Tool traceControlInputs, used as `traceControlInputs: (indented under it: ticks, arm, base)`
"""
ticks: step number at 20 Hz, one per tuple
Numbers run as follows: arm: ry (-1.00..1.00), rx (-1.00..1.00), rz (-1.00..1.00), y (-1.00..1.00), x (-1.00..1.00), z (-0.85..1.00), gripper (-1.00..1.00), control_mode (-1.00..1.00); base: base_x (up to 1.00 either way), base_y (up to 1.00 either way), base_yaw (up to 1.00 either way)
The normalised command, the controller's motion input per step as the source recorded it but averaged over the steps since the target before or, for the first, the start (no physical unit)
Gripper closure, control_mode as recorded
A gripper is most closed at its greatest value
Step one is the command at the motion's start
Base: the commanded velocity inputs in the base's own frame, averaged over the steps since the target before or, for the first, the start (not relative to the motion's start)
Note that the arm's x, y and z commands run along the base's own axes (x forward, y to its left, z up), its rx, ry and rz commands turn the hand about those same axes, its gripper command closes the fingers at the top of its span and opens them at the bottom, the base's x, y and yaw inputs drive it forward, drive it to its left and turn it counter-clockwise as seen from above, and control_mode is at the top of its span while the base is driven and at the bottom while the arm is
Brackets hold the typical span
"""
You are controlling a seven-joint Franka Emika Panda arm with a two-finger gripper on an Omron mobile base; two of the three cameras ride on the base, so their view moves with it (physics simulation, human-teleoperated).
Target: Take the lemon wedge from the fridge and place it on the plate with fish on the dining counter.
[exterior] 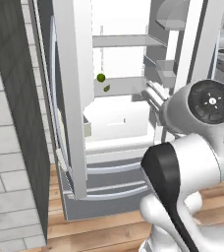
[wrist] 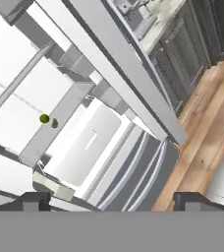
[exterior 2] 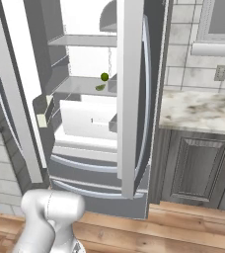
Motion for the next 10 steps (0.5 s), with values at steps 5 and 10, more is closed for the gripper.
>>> traceControlInputs:
  ticks: [5,10]
  arm:
    - [0.0,0.19,0.34,-0.99,0.15,-0.13,-1.0,-1.0]
    - [0.0,0.24,0.26,-0.54,0.58,-0.06,-1.0,-1.0]
  base:
    - [0.0,0.0,0.0]
    - [0.0,0.0,0.0]
